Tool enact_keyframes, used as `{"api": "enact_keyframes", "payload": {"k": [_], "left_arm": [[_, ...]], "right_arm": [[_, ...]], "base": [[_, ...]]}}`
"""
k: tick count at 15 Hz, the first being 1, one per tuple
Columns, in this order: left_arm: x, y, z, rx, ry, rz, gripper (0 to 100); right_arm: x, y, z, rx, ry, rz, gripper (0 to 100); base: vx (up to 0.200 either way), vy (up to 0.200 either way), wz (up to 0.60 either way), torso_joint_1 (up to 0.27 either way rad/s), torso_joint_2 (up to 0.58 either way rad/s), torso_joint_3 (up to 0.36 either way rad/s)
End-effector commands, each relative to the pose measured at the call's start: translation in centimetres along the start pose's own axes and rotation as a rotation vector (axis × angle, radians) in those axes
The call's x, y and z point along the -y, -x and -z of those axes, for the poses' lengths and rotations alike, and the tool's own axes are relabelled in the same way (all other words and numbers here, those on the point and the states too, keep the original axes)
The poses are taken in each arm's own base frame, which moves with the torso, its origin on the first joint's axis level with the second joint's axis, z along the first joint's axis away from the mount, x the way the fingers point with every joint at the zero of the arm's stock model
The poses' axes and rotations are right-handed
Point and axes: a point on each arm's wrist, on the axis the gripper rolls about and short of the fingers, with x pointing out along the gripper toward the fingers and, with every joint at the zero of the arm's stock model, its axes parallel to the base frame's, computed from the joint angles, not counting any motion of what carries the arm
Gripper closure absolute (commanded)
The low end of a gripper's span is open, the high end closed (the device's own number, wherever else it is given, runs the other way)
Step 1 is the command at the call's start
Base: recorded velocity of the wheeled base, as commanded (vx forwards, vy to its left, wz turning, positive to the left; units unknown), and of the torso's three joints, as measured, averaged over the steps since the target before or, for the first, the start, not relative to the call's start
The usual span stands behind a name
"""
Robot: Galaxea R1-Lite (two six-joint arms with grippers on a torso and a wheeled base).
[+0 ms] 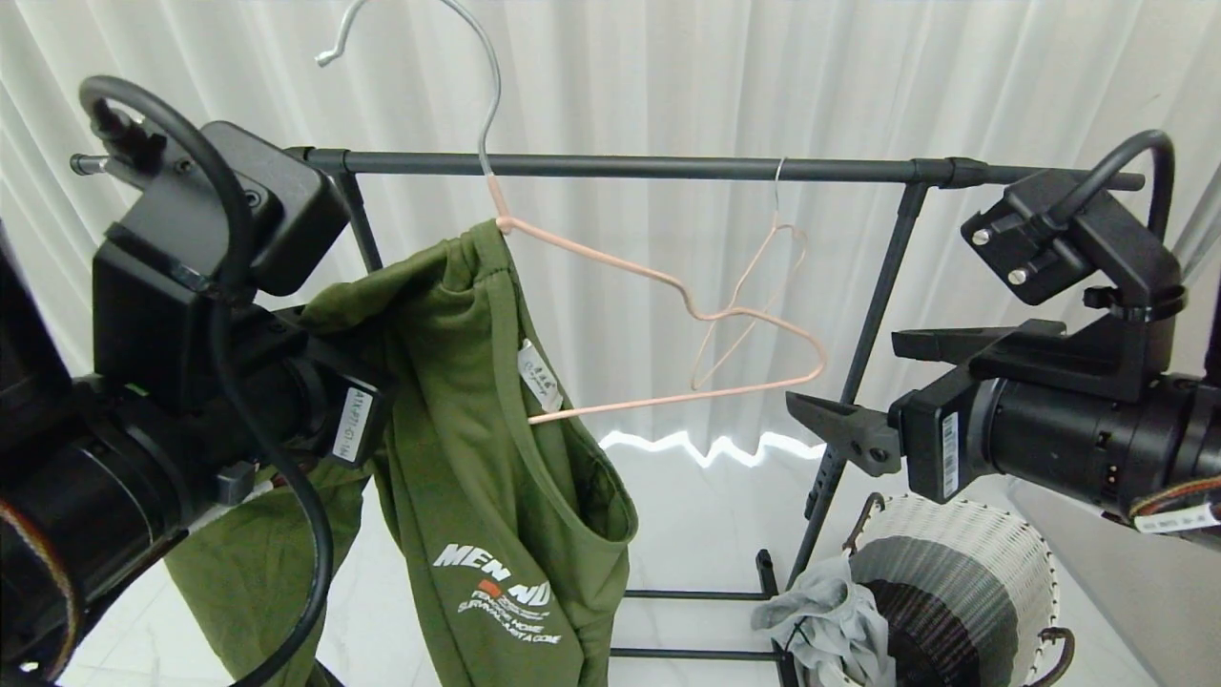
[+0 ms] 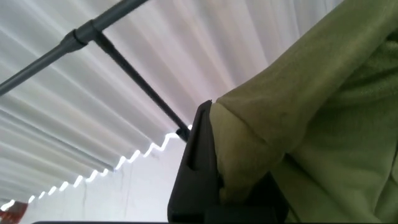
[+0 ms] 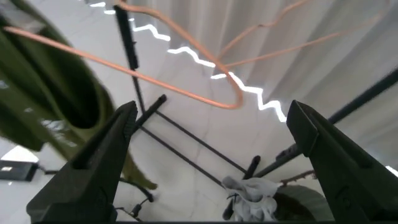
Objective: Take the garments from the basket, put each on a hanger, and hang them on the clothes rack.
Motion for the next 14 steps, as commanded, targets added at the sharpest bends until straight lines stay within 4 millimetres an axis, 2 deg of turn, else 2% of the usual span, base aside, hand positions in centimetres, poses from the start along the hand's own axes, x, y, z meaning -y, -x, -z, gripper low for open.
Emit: {"api": "enact_keyframes", "payload": {"k": [1, 4, 7, 10, 14], "left_arm": [[0.0, -0.4, -0.7, 0.011, 0.015, -0.005, 100], [0.1, -1.4, -2.6, 0.077, 0.068, -0.035, 100], [0.5, -2.0, -4.0, 0.122, 0.100, -0.035, 100], [0.8, -1.9, -4.2, 0.133, 0.102, -0.025, 100], [1.5, -1.3, -4.7, 0.156, 0.102, 0.011, 100]], "right_arm": [[0.2, -0.1, 0.2, -0.008, -0.014, 0.007, 0], [-1.9, -1.2, 0.9, -0.034, -0.050, -0.053, 0], [-4.3, -3.3, 1.2, -0.005, -0.064, -0.093, 0], [-6.0, -5.1, 1.2, 0.001, -0.060, -0.118, 0], [-6.8, -7.5, 1.7, -0.024, -0.053, -0.098, 0]], "base": [[0.000, 0.000, 0.00, 0.000, 0.00, 0.000], [0.000, 0.000, 0.00, 0.000, 0.00, 0.000], [0.000, 0.000, 0.00, 0.000, 0.00, 0.000], [0.000, 0.000, 0.00, 0.000, 0.00, 0.000], [0.000, 0.000, 0.00, 0.000, 0.00, 0.000]]}}
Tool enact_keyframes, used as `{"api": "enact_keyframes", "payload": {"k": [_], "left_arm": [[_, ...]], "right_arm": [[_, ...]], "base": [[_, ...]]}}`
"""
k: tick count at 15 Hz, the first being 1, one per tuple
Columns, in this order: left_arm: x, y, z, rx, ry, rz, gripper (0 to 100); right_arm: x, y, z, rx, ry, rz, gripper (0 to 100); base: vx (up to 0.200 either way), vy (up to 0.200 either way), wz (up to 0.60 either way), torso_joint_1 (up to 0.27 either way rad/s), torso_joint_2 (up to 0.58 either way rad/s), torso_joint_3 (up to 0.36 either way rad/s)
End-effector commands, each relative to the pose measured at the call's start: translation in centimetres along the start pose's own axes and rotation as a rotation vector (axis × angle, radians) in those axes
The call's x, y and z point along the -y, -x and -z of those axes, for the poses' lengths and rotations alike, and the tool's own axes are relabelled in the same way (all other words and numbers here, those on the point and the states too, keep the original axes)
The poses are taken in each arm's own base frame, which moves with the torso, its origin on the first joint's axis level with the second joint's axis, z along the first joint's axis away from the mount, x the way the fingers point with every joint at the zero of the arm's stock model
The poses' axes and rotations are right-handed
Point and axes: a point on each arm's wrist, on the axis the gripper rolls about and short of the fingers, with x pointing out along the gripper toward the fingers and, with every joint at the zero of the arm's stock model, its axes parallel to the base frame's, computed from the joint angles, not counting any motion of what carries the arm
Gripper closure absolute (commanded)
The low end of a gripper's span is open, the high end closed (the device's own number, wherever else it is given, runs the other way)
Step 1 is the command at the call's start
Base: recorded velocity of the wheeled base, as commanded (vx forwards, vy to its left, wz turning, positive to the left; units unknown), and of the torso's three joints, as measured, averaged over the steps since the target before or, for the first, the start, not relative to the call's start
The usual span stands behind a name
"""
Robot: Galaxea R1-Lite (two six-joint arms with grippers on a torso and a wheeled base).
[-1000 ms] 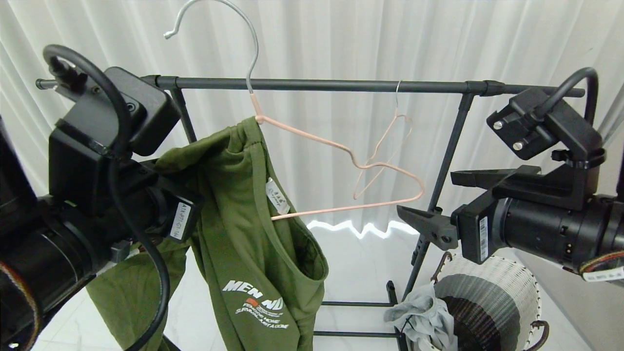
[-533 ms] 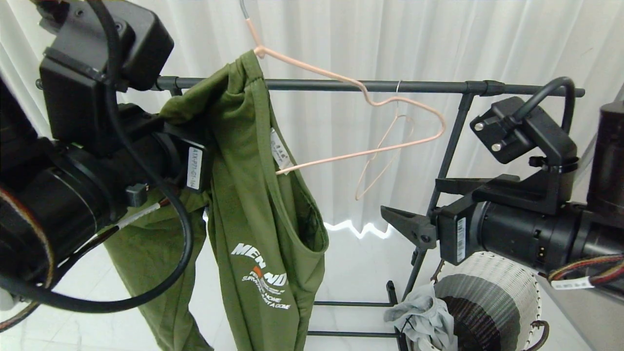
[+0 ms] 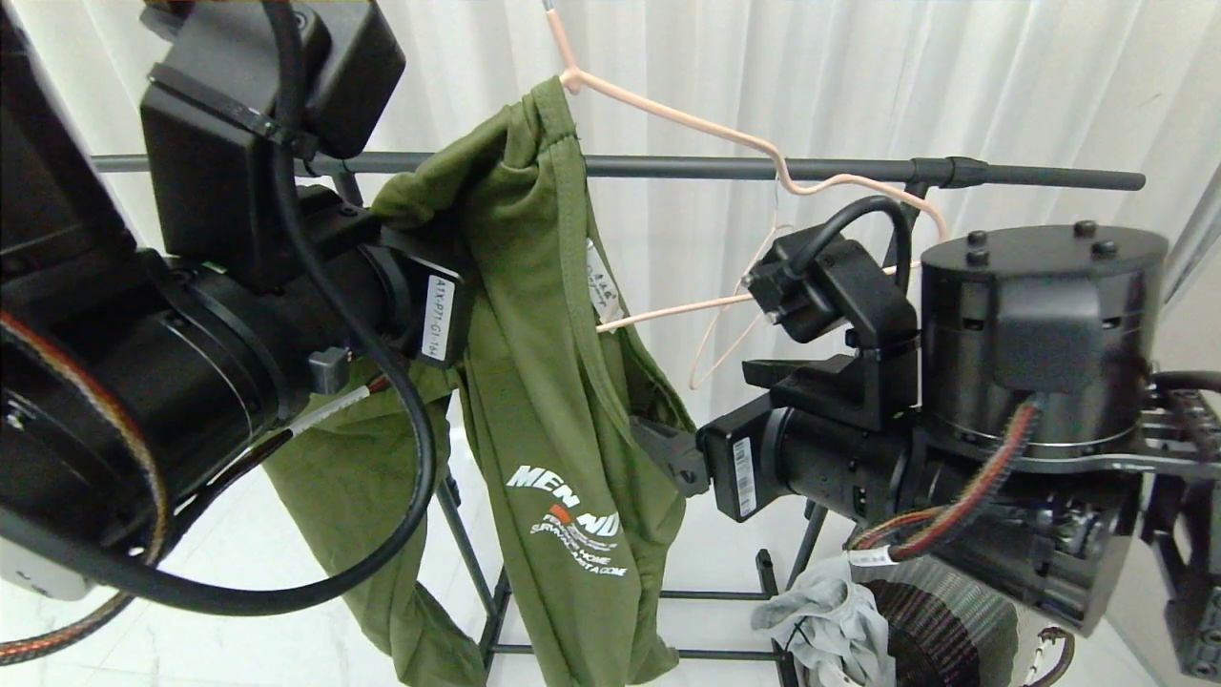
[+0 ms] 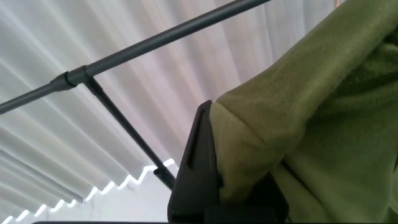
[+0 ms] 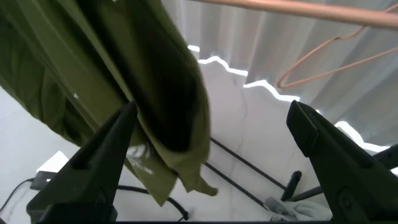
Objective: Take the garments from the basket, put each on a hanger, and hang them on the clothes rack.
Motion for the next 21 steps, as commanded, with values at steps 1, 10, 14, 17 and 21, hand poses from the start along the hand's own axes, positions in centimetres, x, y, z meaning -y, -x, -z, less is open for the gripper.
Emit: {"api": "enact_keyframes", "payload": {"k": [1, 10, 14, 17, 21], "left_arm": [[0.2, 0.1, -0.1, 0.005, 0.000, 0.010, 100], [-0.2, -0.1, 0.3, -0.004, -0.009, -0.011, 100], [-0.6, 0.1, 1.8, -0.043, -0.126, -0.026, 100], [-0.4, 0.2, 2.6, -0.050, -0.183, -0.021, 100], [-0.8, 0.7, 4.7, -0.085, -0.279, -0.043, 100]], "right_arm": [[0.0, -1.9, 1.1, -0.034, 0.011, 0.041, 0], [4.3, 0.8, 4.4, -0.114, 0.044, 0.299, 0], [9.4, 2.6, 2.7, -0.061, 0.013, 0.459, 0], [10.7, 2.9, 1.5, -0.029, 0.019, 0.500, 0], [10.7, 3.4, 0.2, 0.014, 0.008, 0.499, 0]], "base": [[0.000, 0.000, 0.00, 0.000, 0.00, 0.000], [0.000, 0.000, 0.00, 0.000, 0.00, 0.000], [0.000, 0.000, 0.00, 0.000, 0.00, 0.000], [0.000, 0.000, 0.00, 0.000, 0.00, 0.000], [0.000, 0.000, 0.00, 0.000, 0.00, 0.000]]}}
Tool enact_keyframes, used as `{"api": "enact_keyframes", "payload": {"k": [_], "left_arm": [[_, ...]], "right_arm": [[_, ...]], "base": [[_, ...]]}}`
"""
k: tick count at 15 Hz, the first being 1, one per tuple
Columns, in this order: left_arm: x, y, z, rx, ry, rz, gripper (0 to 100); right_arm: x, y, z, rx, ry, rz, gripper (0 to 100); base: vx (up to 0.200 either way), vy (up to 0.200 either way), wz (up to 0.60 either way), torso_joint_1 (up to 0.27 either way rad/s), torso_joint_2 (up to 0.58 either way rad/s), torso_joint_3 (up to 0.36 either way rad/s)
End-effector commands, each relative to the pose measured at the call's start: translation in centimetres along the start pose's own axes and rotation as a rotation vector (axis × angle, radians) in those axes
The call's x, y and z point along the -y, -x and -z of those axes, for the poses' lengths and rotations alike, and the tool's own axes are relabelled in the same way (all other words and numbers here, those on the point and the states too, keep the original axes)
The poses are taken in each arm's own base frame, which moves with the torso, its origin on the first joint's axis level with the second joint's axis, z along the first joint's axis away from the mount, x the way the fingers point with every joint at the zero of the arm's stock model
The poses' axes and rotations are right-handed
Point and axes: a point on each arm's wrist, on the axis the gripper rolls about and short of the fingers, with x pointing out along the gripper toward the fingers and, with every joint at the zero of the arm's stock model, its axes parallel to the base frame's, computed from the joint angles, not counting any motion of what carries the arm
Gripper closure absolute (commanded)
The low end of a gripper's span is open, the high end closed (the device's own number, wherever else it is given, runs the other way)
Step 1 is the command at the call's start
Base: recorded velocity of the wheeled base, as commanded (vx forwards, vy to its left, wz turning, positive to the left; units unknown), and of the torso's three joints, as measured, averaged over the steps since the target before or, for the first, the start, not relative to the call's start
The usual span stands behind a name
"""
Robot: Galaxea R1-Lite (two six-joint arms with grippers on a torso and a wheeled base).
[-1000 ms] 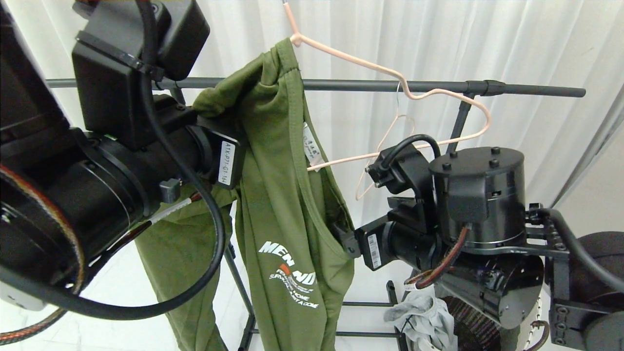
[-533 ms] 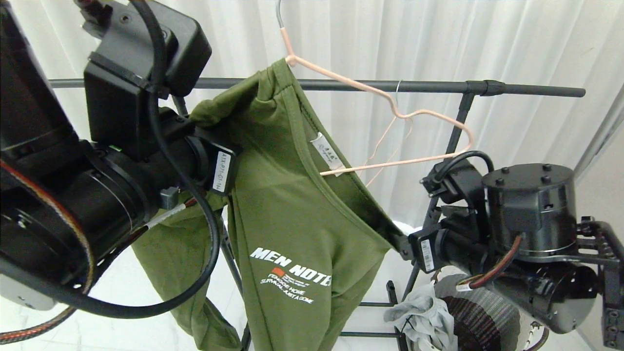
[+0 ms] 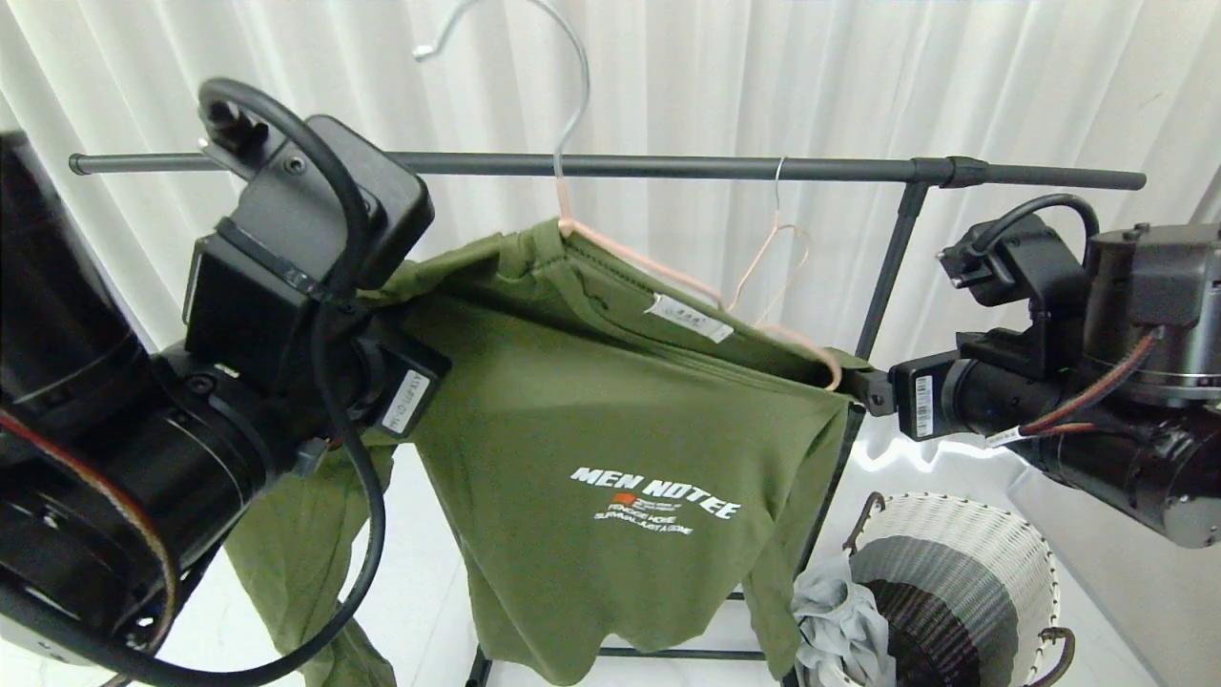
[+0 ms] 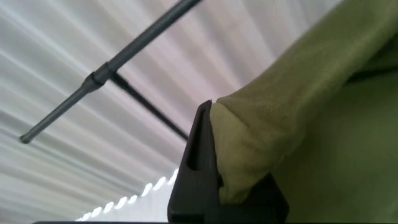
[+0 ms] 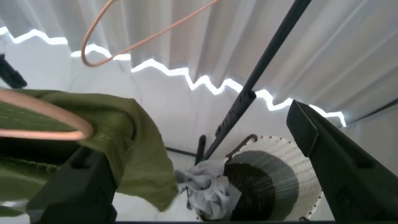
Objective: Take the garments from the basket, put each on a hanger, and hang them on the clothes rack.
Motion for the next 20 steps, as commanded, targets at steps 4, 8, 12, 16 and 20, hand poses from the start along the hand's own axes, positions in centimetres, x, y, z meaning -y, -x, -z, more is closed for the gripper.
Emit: {"api": "enact_keyframes", "payload": {"k": [4, 8, 12, 16, 20], "left_arm": [[0.0, 0.4, 2.8, -0.061, -0.036, -0.022, 100], [0.6, -0.3, 2.7, -0.061, 0.000, -0.035, 100], [0.8, -0.8, 2.2, -0.030, 0.056, -0.068, 100], [1.8, 0.1, 1.4, 0.017, 0.117, -0.011, 100], [2.3, 0.5, 1.1, 0.035, 0.116, 0.018, 100]], "right_arm": [[1.0, 1.9, -1.8, 0.055, 0.010, -0.003, 0], [-1.5, 4.6, -3.2, 0.072, 0.037, -0.157, 0], [-4.0, 7.0, -3.1, 0.064, 0.085, -0.320, 0], [-4.3, 6.5, -3.4, 0.072, 0.163, -0.387, 0], [-5.9, 3.9, -4.1, 0.081, 0.206, -0.374, 0]], "base": [[0.000, 0.000, 0.00, 0.000, 0.00, 0.000], [0.000, 0.000, 0.00, 0.000, 0.00, 0.000], [0.000, 0.000, 0.00, 0.000, 0.00, 0.000], [0.000, 0.000, 0.00, 0.000, 0.00, 0.000], [0.000, 0.000, 0.00, 0.000, 0.00, 0.000]]}}
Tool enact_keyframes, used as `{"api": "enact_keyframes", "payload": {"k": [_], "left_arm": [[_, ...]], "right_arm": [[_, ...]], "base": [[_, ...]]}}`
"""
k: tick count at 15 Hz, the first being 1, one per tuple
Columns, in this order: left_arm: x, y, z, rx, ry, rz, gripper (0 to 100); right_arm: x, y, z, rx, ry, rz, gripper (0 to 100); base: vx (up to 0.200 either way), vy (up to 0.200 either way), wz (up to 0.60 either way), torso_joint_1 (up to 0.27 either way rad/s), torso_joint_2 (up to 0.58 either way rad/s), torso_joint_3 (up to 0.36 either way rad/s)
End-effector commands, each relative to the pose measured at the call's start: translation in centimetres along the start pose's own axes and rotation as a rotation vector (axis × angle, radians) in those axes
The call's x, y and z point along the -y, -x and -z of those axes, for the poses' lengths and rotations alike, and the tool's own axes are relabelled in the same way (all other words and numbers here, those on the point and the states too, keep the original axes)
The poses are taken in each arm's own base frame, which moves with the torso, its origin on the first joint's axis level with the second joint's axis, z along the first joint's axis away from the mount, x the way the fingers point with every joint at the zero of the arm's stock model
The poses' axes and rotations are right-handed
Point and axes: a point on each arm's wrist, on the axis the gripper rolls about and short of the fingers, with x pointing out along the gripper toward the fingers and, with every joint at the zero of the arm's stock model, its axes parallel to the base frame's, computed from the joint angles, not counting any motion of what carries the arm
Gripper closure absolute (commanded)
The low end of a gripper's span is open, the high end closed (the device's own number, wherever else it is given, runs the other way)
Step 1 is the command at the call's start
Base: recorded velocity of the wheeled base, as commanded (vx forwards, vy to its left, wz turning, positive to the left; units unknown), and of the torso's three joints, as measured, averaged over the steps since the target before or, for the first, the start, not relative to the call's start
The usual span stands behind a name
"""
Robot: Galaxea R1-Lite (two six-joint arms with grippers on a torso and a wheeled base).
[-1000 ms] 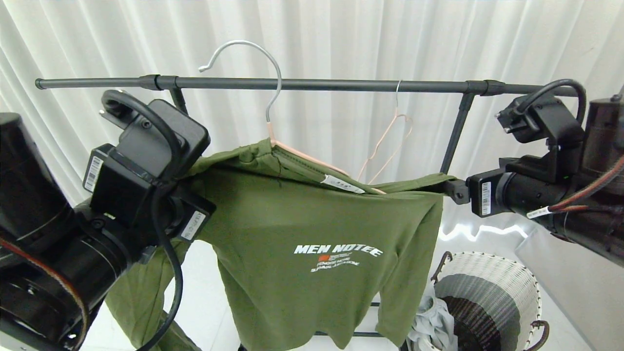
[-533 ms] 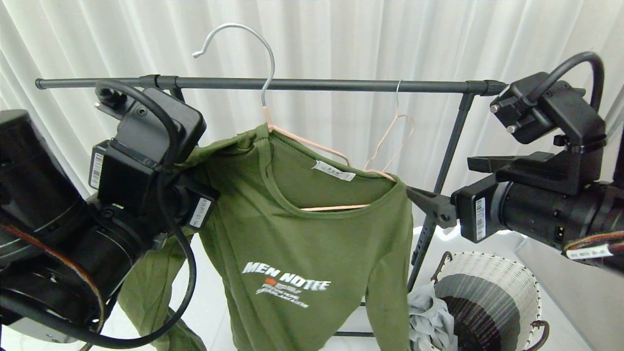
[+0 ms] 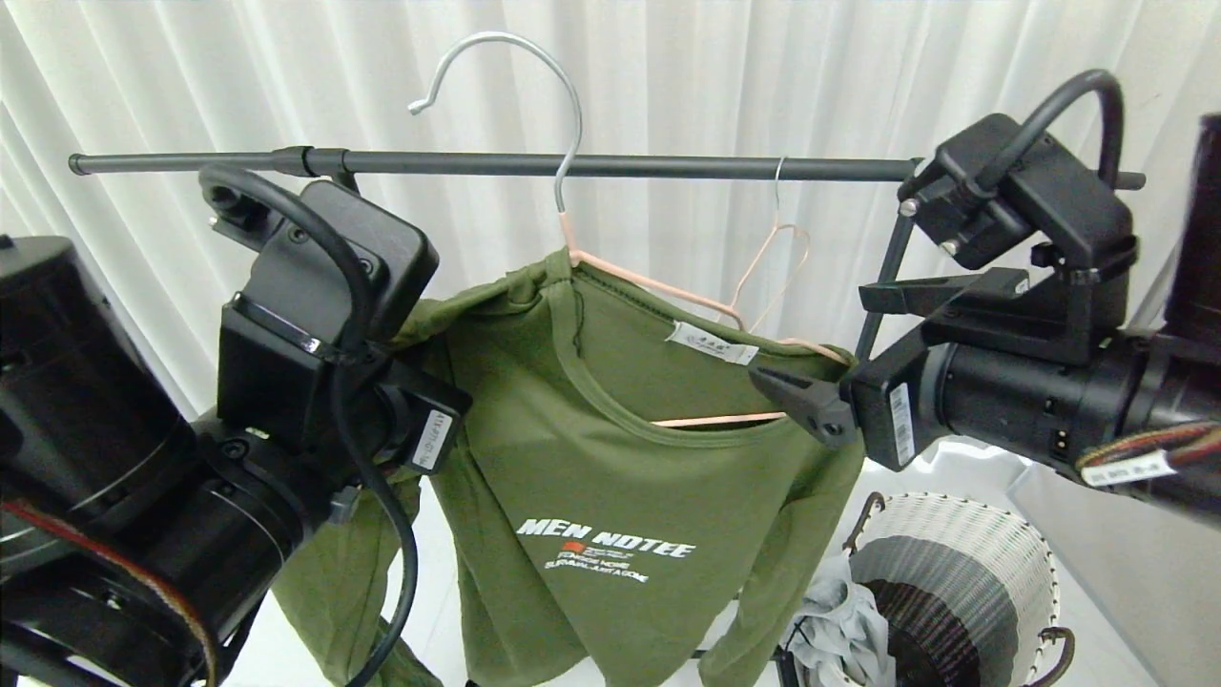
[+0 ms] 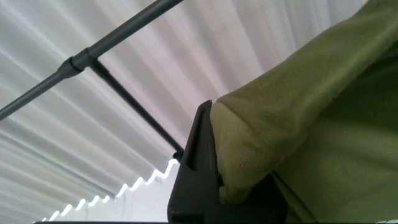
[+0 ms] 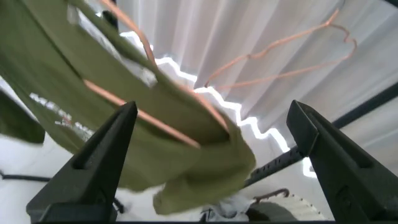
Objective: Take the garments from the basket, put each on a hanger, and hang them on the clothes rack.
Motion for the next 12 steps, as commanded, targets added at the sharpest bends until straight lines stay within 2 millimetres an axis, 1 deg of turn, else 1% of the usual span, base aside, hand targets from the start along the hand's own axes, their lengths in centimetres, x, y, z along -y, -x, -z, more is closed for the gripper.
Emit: {"api": "enact_keyframes", "payload": {"k": [1, 2, 4, 6, 10, 12], "left_arm": [[0.3, 0.2, -0.2, 0.008, 0.000, 0.013, 100], [0.4, 0.3, -0.3, 0.015, 0.000, 0.023, 100], [0.6, 0.4, -0.4, 0.021, 0.001, 0.034, 100], [0.6, 0.4, -0.4, 0.033, 0.000, 0.051, 100], [0.8, 0.3, -0.3, 0.030, -0.004, 0.057, 100], [1.0, 0.1, -0.3, 0.026, -0.008, 0.059, 100]], "right_arm": [[-0.4, -2.4, 0.2, -0.025, 0.013, 0.020, 0], [-0.6, -3.7, 0.3, -0.014, 0.034, 0.034, 0], [-1.1, -5.6, 0.4, 0.026, 0.063, 0.051, 0], [-1.1, -6.4, 0.7, 0.036, 0.117, 0.063, 0], [-0.7, -6.3, 0.4, 0.057, 0.148, 0.074, 0], [-1.0, -6.1, 0.3, 0.062, 0.165, 0.062, 0]], "base": [[0.000, 0.000, 0.00, 0.000, 0.00, 0.000], [0.000, 0.000, 0.00, 0.000, 0.00, 0.000], [0.000, 0.000, 0.00, 0.000, 0.00, 0.000], [0.000, 0.000, 0.00, 0.000, 0.00, 0.000], [0.000, 0.000, 0.00, 0.000, 0.00, 0.000], [0.000, 0.000, 0.00, 0.000, 0.00, 0.000]]}}
